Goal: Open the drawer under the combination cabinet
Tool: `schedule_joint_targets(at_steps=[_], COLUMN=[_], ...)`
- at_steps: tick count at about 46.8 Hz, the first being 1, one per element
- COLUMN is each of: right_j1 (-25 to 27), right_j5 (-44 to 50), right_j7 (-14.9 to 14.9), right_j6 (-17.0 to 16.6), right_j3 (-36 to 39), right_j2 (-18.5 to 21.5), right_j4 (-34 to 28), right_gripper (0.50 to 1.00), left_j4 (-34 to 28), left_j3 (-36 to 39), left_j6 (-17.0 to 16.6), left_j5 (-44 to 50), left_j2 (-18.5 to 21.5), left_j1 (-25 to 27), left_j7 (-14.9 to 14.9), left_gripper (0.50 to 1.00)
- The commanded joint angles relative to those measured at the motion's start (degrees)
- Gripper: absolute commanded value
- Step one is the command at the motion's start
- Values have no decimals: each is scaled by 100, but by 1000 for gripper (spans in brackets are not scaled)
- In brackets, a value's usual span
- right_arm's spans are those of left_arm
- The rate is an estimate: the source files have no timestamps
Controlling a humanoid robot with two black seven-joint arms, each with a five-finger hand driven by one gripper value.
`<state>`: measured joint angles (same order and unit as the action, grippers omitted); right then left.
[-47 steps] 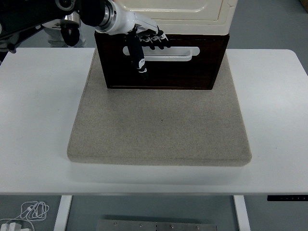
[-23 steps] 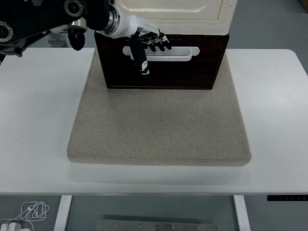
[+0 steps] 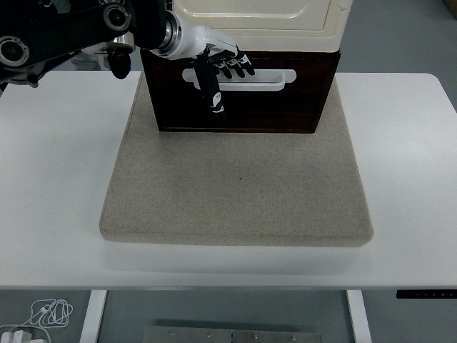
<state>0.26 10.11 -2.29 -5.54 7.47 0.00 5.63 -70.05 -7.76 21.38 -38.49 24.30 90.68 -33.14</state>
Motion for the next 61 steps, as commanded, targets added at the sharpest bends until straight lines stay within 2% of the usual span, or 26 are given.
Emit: schedule_joint_targets(at_steps=[1, 37, 61], right_j1=[0, 0, 0], right_j5=[0, 0, 0], right_j7=[0, 0, 0], right_j6=[0, 0, 0], right_j3=[0, 0, 0], right_j2=[0, 0, 0], right_j4=[0, 0, 0], right_gripper=[926, 926, 926], left_j4=[0, -43, -149], left_j3=[2, 37, 37], left_j6=[-3, -29, 111], left_j5=[0, 0, 26], left_j2=[-13, -118, -30], left_j1=[-24, -94, -77], left_j7=[0, 0, 0], left_gripper=[1000, 1000, 1000])
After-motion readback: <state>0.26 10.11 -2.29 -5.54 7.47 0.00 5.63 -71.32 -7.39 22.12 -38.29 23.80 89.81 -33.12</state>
